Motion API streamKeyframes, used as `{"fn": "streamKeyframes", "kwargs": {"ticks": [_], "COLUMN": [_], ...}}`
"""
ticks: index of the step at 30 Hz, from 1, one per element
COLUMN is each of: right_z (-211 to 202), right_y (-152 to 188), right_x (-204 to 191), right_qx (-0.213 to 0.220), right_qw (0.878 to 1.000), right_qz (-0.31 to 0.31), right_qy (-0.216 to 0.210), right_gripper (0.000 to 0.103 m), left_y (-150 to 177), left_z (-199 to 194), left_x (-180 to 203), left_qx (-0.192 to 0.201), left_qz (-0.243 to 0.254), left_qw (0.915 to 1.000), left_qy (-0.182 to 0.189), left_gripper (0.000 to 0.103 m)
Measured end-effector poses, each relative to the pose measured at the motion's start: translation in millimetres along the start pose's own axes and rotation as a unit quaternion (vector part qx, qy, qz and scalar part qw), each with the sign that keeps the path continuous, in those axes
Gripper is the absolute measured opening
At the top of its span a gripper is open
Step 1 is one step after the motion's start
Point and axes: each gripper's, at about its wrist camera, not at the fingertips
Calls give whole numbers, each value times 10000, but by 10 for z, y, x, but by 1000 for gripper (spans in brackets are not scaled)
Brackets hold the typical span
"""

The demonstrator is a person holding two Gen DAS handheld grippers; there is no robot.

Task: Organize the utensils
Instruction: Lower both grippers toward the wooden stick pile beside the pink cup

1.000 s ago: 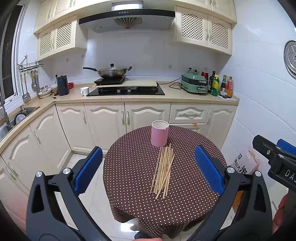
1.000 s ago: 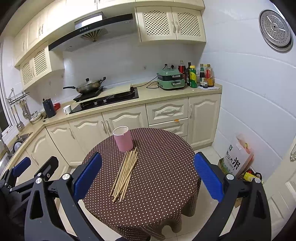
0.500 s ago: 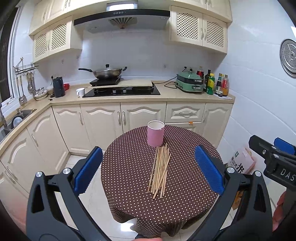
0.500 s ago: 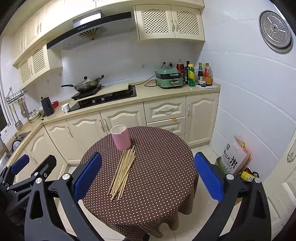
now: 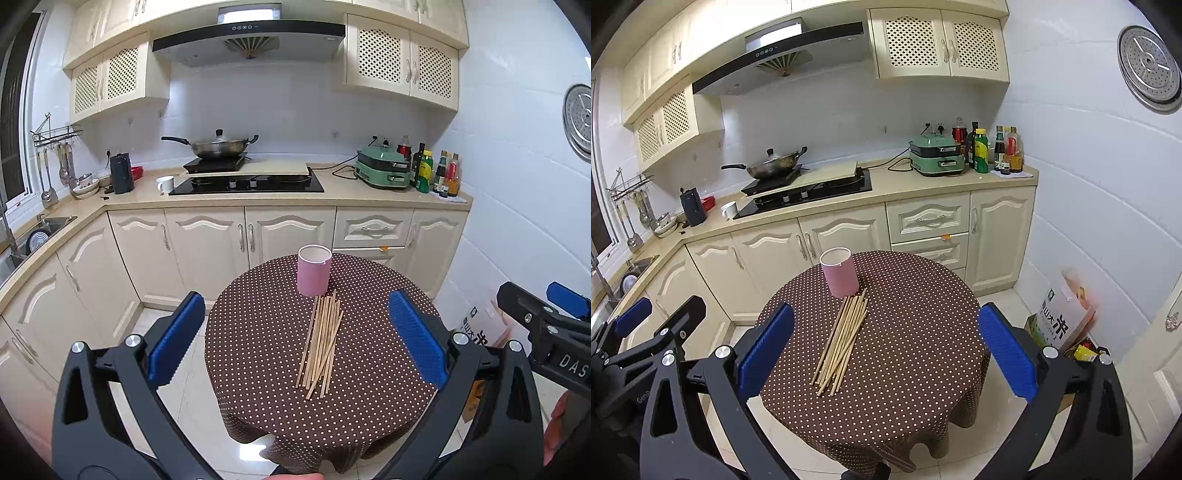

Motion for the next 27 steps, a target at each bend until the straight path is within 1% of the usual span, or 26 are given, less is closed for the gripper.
{"fn": "streamKeyframes", "kwargs": {"ticks": [8, 13, 16, 19, 22, 24, 25, 27], "right_z": [94, 247, 415, 614, 886, 1126, 1242, 1522], "right_y": [-46, -78, -71, -73, -104, -134, -142, -150], "right_x": [20, 10, -6, -34, -78, -115, -123, -155], "right_qx": [-136, -259, -382, -421, -466, -487, -576, -866], "right_qw": [9998, 9994, 9988, 9989, 9988, 9984, 9976, 9954], "right_qz": [58, 160, 244, 172, 146, 62, 20, -36], "right_qy": [-101, -150, -188, -94, 39, 270, 384, 418], "right_gripper": [96, 96, 96, 96, 96, 96, 96, 96], "left_y": [-44, -76, -73, -77, -88, -121, -125, -152], "left_z": [47, 278, 439, 741, 1033, 1298, 1399, 1707], "left_x": [31, -47, -111, -200, -251, -289, -301, -341], "left_qx": [-108, -431, -513, -792, -970, -1172, -1261, -1559], "left_qz": [128, 74, 54, -10, 2, 47, 52, 50], "left_qw": [9999, 9990, 9987, 9969, 9953, 9931, 9920, 9877], "left_qy": [-20, -28, 2, 19, 45, 48, 67, 139], "left_gripper": [98, 98, 98, 98, 98, 98, 98, 98]}}
Point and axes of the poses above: each gripper's, at about its wrist camera, not at the fingertips, and z roughly the way its jaws point, x to its right, y to its underside, and after that the axes turned 15 degrees about -z, right-handed
